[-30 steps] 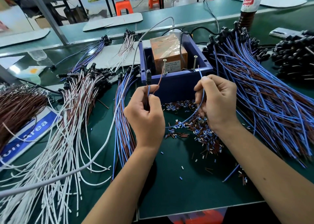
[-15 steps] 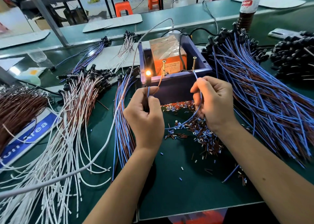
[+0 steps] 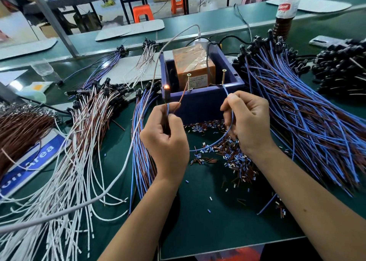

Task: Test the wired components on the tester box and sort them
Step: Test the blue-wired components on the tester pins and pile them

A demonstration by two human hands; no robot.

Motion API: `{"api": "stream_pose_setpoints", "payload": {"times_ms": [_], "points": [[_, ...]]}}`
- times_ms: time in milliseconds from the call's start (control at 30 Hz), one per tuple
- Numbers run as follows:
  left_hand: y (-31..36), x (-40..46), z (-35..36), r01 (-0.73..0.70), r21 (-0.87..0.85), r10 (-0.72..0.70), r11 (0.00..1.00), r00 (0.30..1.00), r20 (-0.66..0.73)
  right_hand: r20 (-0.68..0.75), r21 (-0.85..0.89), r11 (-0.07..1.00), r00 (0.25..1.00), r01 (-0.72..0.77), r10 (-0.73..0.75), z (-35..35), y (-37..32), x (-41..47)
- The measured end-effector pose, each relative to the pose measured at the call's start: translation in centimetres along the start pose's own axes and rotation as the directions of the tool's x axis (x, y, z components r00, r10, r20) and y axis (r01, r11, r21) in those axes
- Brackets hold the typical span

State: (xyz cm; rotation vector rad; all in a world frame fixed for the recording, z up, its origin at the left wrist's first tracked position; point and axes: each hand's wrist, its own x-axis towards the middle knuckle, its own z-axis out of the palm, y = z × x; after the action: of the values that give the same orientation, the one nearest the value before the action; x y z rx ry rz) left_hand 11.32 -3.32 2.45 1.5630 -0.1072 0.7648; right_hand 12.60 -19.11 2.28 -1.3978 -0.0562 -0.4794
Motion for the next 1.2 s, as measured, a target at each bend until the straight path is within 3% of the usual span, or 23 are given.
{"api": "stream_pose_setpoints", "payload": {"times_ms": [200, 400, 533, 567, 633, 700, 733, 767, 800, 867, 900, 967, 1033, 1067, 1133, 1200], "points": [[2.3, -0.5, 1.6, -0.045, -0.069, 0.047, 0.997, 0.999, 0.026, -0.009, -0.119, 0.99, 0.997, 0.069, -0.07, -0.2, -0.7, -0.5], [5.0, -0.1, 8.0, 0.007, 0.043, -0.022, 0.999, 0.935, 0.353, -0.173, -0.374, 0.925, 0.975, 0.063, -0.136, -5.9, -2.8, -0.4], [6.2, 0.1, 12.9, 0.127, 0.109, -0.163, 0.986, 0.874, 0.457, -0.409, -0.573, 0.809, 0.9, -0.126, -0.149, -12.1, -6.1, 0.9], [6.5, 0.0, 14.1, 0.206, 0.106, -0.231, 0.973, 0.852, 0.47, -0.452, -0.64, 0.746, 0.875, -0.183, -0.174, -13.4, -6.9, 1.1], [7.2, -0.2, 16.6, 0.429, 0.052, -0.39, 0.902, 0.755, 0.527, -0.433, -0.831, 0.501, 0.846, -0.241, -0.312, -15.3, -8.3, 1.1], [7.8, -0.3, 18.7, 0.641, -0.046, -0.485, 0.766, 0.624, 0.613, -0.261, -0.955, 0.24, 0.872, -0.172, -0.414, -15.2, -9.1, 0.4], [8.2, -0.4, 19.7, 0.722, -0.104, -0.496, 0.684, 0.566, 0.659, -0.157, -0.982, 0.159, 0.893, -0.098, -0.421, -15.1, -9.5, 0.1], [8.7, -0.3, 20.6, 0.791, -0.165, -0.5, 0.59, 0.517, 0.695, -0.08, -0.989, 0.147, 0.919, -0.024, -0.387, -15.0, -9.7, 0.1], [9.2, -0.2, 21.2, 0.846, -0.221, -0.502, 0.486, 0.477, 0.722, -0.047, -0.976, 0.217, 0.95, 0.022, -0.309, -15.0, -9.9, 0.0], [10.1, 0.4, 22.3, 0.908, -0.314, -0.499, 0.278, 0.416, 0.761, -0.049, -0.866, 0.499, 0.991, 0.019, -0.124, -15.4, -10.6, 0.0], [10.4, 0.7, 22.7, 0.916, -0.349, -0.492, 0.197, 0.4, 0.773, -0.052, -0.816, 0.578, 0.995, 0.006, -0.083, -15.6, -11.1, 0.0], [10.8, 1.4, 23.5, 0.915, -0.376, -0.486, 0.144, 0.396, 0.779, -0.034, -0.779, 0.626, 0.995, 0.032, -0.093, -16.4, -11.9, 0.1], [10.7, 2.1, 23.9, 0.905, -0.341, -0.501, 0.257, 0.426, 0.753, -0.036, -0.775, 0.629, 0.991, 0.052, -0.127, -17.4, -12.6, 0.3], [10.5, 2.5, 24.0, 0.883, -0.291, -0.514, 0.368, 0.454, 0.728, -0.038, -0.783, 0.62, 0.991, 0.051, -0.13, -18.0, -13.1, 0.4], [9.5, 3.4, 24.0, 0.764, -0.143, -0.518, 0.63, 0.549, 0.656, -0.019, -0.823, 0.566, 0.992, 0.053, -0.121, -19.1, -13.7, 0.6], [8.6, 4.3, 24.0, 0.633, -0.03, -0.506, 0.773, 0.645, 0.572, -0.015, -0.876, 0.481, 0.995, 0.034, -0.098, -19.6, -13.8, 0.8]]}}
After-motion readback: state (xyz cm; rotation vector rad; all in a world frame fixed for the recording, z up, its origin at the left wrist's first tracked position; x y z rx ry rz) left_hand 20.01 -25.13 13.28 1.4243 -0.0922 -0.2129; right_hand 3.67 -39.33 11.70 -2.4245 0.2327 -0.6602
